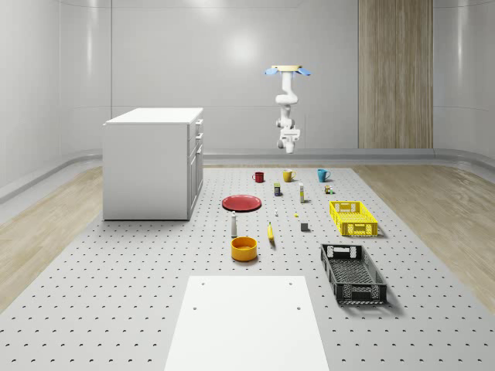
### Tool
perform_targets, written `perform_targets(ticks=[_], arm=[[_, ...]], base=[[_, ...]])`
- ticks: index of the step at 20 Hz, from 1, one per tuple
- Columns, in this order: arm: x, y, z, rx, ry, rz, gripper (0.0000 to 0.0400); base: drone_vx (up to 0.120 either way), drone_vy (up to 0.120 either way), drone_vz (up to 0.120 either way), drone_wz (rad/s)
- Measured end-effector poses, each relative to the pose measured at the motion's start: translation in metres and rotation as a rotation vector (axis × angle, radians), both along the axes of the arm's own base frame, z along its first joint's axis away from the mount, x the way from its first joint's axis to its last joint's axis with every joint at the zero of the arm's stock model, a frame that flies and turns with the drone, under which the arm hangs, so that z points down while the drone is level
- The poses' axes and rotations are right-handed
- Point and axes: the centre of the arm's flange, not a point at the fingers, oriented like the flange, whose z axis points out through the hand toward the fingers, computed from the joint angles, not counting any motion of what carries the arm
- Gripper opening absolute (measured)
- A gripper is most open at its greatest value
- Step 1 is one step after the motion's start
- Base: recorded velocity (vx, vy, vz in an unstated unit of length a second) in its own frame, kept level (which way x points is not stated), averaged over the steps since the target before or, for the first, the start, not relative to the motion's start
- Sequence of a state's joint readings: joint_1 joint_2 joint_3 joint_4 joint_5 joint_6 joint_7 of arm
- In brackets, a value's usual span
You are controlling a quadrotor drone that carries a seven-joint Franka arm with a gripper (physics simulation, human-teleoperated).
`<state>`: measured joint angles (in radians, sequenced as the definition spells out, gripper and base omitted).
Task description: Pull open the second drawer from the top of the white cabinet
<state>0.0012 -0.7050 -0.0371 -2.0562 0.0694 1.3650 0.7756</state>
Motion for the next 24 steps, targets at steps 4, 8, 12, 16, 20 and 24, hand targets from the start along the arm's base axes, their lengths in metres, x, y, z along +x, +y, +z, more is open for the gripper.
perform_targets(ticks=[4, 8, 12, 16, 20, 24], arm=[[0.001, -0.057, -0.022, 0.629, 0.005, 0.007, 0.0307], [0.001, -0.082, -0.054, 1.044, 0.006, 0.012, 0.0306], [0.002, -0.089, -0.074, 1.265, 0.007, 0.015, 0.0303], [0.002, -0.091, -0.084, 1.374, 0.007, 0.016, 0.0301], [0.002, -0.091, -0.089, 1.428, 0.007, 0.017, 0.0301], [0.002, -0.091, -0.092, 1.454, 0.008, 0.017, 0.0300]], base=[[0.120, -0.120, 0.000, 0.000], [0.120, -0.120, 0.000, 0.000], [0.120, -0.120, 0.070, 0.000], [0.120, -0.120, 0.090, 0.000], [0.120, -0.120, 0.080, 0.000], [0.120, -0.120, 0.000, 0.000]])
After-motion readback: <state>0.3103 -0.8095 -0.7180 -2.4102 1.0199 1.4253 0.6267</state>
